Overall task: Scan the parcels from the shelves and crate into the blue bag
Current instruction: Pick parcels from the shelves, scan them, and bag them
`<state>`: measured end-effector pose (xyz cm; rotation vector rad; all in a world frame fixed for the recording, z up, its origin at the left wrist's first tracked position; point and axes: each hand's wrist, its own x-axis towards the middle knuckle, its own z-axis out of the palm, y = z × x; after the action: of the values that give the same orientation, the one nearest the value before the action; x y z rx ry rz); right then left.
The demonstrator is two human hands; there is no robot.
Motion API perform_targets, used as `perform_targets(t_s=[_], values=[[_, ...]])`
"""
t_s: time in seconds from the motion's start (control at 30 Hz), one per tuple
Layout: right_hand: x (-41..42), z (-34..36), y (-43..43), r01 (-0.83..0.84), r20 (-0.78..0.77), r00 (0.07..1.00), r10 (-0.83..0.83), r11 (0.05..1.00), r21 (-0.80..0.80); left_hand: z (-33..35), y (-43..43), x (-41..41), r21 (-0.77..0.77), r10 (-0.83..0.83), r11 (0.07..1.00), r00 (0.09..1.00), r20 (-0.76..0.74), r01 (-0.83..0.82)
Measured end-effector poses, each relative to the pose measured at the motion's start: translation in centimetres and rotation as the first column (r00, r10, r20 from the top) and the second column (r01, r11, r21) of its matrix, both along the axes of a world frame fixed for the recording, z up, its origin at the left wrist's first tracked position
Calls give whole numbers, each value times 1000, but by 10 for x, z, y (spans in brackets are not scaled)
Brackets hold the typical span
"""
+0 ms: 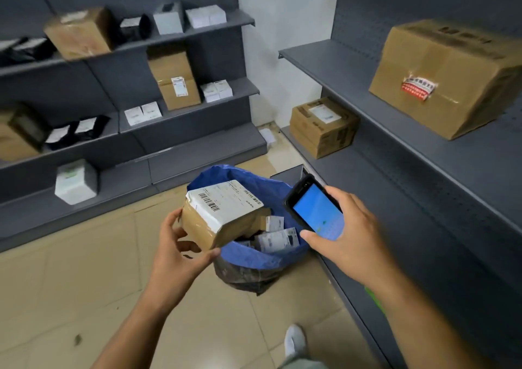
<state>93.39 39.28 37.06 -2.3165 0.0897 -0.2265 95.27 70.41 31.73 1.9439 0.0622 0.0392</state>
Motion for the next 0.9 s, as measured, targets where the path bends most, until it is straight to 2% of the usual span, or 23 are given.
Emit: perform_targets(t_s=[0.27,0.5,0.73,0.83,0.9], values=[[132,-22,-17,-112,-91,988,121,989,98,-11,-12,72,87,133,989,981,-144,-121],[186,-46,-4,-155,-180,967,178,979,132,-34,-6,105,121,168,982,958,-234,-143],[214,-55,20,-101,-238,965,108,994,42,-61,7,164,189,70,982,964,-256,-21],[217,-49,28,-15,-270,963,15,1000,3,-75,20,198,255,9,965,963,-269,62],[216,-46,31,54,-269,961,-57,998,-18,-83,27,222,245,-24,964,954,-300,101]])
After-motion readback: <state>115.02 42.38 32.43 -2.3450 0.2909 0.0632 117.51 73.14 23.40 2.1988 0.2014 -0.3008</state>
